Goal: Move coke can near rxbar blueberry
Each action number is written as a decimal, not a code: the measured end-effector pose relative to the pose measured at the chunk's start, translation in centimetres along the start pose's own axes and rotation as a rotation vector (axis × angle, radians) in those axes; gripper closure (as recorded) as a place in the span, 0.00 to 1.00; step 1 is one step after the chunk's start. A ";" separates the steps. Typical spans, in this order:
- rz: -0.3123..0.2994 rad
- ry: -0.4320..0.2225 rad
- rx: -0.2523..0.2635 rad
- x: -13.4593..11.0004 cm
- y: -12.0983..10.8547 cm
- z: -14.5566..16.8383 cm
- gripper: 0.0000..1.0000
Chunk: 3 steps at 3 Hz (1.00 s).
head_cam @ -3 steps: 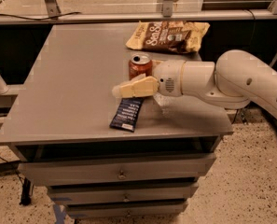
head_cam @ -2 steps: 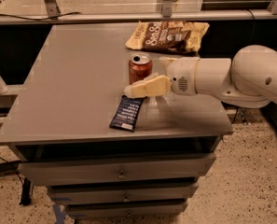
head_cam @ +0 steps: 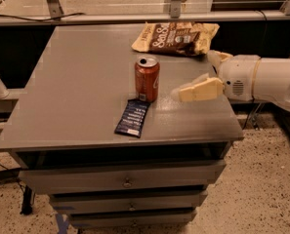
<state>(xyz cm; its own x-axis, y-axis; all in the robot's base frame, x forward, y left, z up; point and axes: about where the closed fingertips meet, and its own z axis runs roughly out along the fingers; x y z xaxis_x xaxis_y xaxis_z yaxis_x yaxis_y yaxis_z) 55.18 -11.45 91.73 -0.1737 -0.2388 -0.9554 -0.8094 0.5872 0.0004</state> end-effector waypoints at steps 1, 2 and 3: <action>-0.021 -0.004 0.014 0.0 -0.4 -0.9 0.00; -0.047 -0.006 -0.056 -0.1 -0.5 1.1 0.00; -0.126 0.010 -0.134 -1.7 -2.0 2.0 0.00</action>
Offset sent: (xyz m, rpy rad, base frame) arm 0.0326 0.0255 -0.0116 -0.0112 -0.0327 0.1880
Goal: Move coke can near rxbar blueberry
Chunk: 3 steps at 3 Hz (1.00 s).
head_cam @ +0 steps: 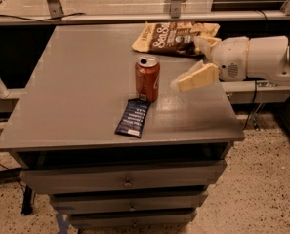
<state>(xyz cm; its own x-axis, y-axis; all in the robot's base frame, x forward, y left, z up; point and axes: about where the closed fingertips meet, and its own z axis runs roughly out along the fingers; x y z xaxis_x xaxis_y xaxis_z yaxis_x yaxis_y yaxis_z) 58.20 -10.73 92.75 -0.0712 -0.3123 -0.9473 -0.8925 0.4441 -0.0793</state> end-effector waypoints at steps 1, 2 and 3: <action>-0.108 0.026 -0.015 -3.1 -2.2 -3.1 0.00; -0.211 0.034 0.012 -6.2 -3.0 -6.5 0.00; -0.222 0.027 0.017 -6.8 -3.2 -6.9 0.00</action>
Offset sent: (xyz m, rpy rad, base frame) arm -0.0083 -0.0889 0.1341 -0.1964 -0.2886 0.0365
